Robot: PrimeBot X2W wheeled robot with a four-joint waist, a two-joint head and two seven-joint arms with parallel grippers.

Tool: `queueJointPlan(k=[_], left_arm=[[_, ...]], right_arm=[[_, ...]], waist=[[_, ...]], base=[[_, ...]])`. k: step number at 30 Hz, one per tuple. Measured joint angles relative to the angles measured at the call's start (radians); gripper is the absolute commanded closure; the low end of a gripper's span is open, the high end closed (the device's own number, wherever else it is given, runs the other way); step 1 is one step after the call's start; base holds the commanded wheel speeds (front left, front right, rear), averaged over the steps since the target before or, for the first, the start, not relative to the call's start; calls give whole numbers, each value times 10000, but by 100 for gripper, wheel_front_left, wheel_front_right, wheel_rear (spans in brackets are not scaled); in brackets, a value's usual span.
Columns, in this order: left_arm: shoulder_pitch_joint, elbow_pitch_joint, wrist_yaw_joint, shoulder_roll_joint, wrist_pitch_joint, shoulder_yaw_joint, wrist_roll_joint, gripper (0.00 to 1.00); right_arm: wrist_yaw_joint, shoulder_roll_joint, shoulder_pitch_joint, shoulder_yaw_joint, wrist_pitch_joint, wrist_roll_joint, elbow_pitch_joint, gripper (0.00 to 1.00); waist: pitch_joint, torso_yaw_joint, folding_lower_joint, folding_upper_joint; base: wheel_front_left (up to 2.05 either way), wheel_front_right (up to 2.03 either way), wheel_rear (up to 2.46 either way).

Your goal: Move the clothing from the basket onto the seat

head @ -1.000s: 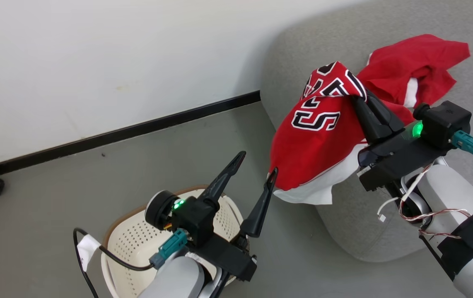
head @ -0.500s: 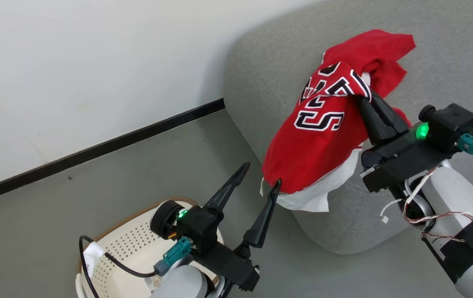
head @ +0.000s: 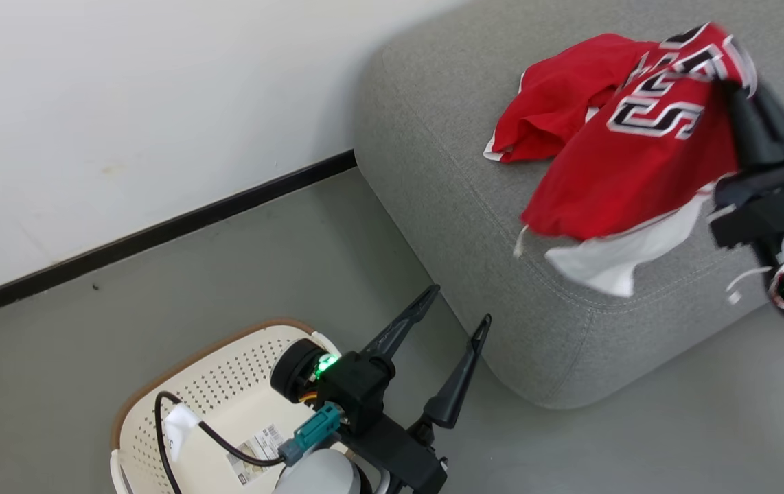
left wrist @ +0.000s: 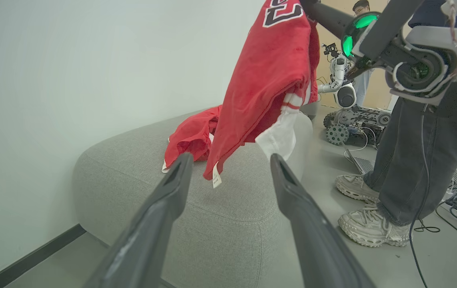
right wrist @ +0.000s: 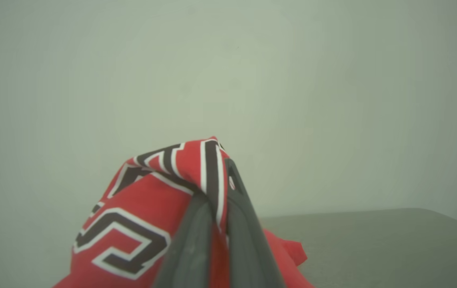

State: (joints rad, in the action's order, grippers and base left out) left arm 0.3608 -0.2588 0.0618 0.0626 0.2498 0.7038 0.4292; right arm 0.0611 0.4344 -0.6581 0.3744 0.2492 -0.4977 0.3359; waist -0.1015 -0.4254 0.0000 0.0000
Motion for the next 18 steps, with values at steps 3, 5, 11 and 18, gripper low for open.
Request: queueJointPlan(k=[3,5,11,18], left_arm=[[0,2,0,0,0,67,-23,0],[3,2,2,0,0,100,-84,0],[94,2,13,2,0,198,-207,0],[463,25,90,8,0,232,-341,0]], right_arm=[[-88,211,-340,-359,2,10,42,100],[-94,314,-585,-583,2,10,148,100],[-234,825,-1431,-1189,4,59,537,100],[-360,1078,-2077,-1555,48,146,550,100]], waist=[[-175,60,0,0],[-317,103,0,0],[-929,284,1,1],[-1632,504,1,1]], base=[[0,0,0],[0,0,0],[0,0,0],[0,0,0]])
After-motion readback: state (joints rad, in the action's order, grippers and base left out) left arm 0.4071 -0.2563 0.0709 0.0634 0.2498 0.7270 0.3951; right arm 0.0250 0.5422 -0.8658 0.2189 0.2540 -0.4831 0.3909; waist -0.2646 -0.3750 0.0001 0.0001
